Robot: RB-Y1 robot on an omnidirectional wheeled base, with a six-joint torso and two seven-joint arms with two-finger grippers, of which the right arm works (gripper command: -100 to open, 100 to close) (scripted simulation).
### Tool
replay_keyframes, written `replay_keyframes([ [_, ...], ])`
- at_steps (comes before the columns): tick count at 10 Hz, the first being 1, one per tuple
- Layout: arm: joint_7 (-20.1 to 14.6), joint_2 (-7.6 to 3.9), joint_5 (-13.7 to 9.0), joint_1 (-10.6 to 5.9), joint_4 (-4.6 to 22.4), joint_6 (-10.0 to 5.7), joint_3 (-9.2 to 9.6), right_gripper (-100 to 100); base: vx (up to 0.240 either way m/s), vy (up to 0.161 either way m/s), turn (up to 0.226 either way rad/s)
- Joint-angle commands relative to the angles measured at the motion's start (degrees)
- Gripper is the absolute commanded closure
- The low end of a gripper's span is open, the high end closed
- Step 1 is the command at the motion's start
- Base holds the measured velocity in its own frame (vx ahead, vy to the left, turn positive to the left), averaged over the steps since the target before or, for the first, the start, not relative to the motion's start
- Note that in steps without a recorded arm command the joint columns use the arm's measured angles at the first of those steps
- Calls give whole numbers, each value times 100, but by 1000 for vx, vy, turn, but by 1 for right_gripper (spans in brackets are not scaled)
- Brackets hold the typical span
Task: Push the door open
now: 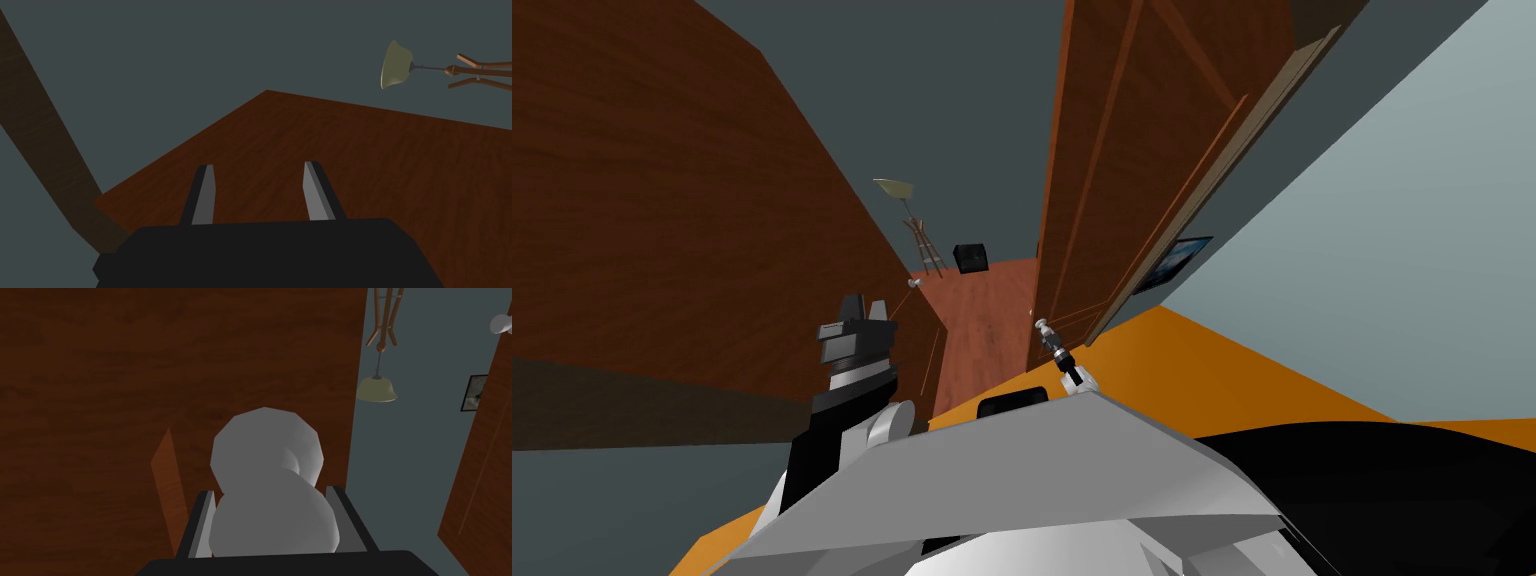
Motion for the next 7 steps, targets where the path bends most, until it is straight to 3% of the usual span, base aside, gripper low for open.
replay_keyframes([
  [1, -1, -3, -1, 4, 1, 1, -2, 100, -28, -3, 13],
  [5, -1, -3, -1, 4, 1, 1, -2, 100, -4, -1, 3],
  [7, -251, -5, -94, -22, -5, 17, -6, 100, 23, 3, 28],
])
